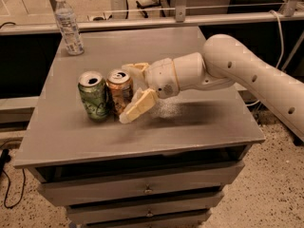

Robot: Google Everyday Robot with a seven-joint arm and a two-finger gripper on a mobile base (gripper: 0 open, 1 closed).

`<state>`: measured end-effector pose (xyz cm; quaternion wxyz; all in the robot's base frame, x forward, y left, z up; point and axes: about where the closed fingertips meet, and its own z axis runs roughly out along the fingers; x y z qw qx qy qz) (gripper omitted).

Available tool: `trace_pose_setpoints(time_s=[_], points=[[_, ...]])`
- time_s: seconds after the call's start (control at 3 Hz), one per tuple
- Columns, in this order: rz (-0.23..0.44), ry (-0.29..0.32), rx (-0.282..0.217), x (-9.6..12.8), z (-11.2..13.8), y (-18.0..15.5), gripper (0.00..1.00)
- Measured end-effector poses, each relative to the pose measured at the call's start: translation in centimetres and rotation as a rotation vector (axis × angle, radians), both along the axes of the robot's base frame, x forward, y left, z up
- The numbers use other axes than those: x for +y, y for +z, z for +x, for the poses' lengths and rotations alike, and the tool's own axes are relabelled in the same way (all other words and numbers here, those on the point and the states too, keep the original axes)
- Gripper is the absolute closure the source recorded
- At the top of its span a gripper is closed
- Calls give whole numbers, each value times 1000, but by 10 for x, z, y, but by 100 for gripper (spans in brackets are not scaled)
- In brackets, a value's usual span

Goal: Move orange can near green can

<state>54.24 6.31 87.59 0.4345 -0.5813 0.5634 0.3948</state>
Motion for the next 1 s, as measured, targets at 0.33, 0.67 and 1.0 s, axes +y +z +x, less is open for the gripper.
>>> trace_pose_setpoints(time_s=[0.33,0.67,1.0], points=[[-42,-86,-70,-43,17,16,0],[-57,-214,-151,-111,40,45,0],[-53,-242,-174,-125,46,57,0]])
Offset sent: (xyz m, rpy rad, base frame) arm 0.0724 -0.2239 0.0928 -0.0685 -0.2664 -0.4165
